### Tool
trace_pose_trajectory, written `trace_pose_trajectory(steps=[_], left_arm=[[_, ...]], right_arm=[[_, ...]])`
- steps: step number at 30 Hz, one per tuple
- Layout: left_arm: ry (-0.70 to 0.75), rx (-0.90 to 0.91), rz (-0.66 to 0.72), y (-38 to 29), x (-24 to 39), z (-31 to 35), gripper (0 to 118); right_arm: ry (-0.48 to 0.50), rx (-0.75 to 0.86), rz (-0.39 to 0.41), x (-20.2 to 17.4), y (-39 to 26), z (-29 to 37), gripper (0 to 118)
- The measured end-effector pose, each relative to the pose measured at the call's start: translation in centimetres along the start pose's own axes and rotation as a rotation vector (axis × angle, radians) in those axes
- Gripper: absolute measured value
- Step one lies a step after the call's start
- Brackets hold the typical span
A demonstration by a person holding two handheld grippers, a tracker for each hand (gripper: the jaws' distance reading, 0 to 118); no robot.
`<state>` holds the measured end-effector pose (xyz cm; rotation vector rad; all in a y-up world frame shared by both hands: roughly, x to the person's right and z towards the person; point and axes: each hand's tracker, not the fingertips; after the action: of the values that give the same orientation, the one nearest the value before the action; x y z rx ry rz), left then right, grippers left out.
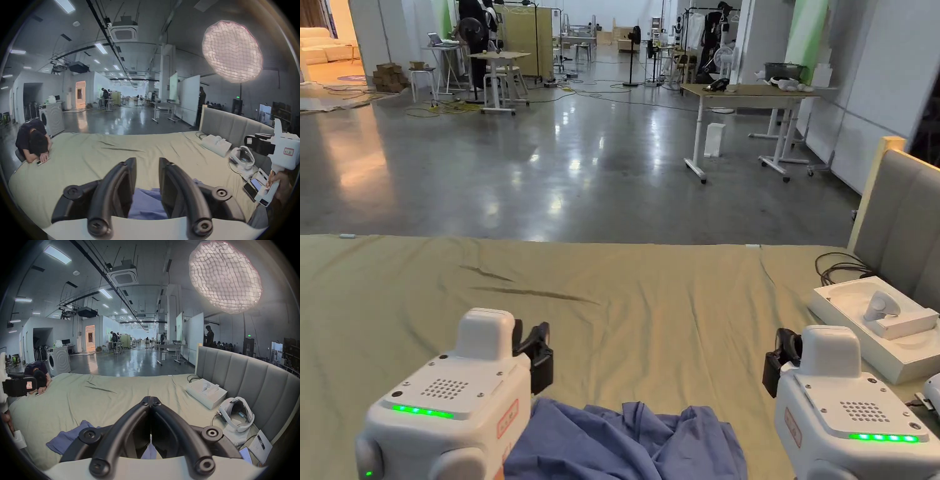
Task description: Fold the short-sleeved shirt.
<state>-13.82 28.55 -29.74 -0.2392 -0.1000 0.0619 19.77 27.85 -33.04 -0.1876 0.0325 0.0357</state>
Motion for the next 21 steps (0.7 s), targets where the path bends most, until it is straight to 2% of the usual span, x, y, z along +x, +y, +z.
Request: trace_pose_trajectory(steps=[1,2,3,11,15,21], left_arm=[[-0.003,0.007,0.008,-0.2,-0.5,0.4,21],[0.025,0.011,0.01,-0.2,-1.0,0.6,5],[0.077,0.015,0.001,-0.4,-1.3,1.0,1],[0.135,-0.032,0.023,-2.3,-5.1,1.9,1],[0.156,-0.148,0.06,-4.0,-7.5,0.8,1],[0.116,-0.311,0.124,-6.6,-11.1,-2.9,1]], right_arm=[[0.005,0.011,0.0,-0.4,0.1,0.1,0],[0.008,0.023,0.002,-0.8,0.1,0.1,0],[0.012,0.032,0.007,-1.1,0.2,0.2,0],[0.037,0.044,0.024,-2.5,0.3,-0.2,0],[0.041,0.023,0.026,-2.6,-0.1,-0.7,0],[0.037,-0.02,0.025,-2.5,-1.1,-1.6,0]])
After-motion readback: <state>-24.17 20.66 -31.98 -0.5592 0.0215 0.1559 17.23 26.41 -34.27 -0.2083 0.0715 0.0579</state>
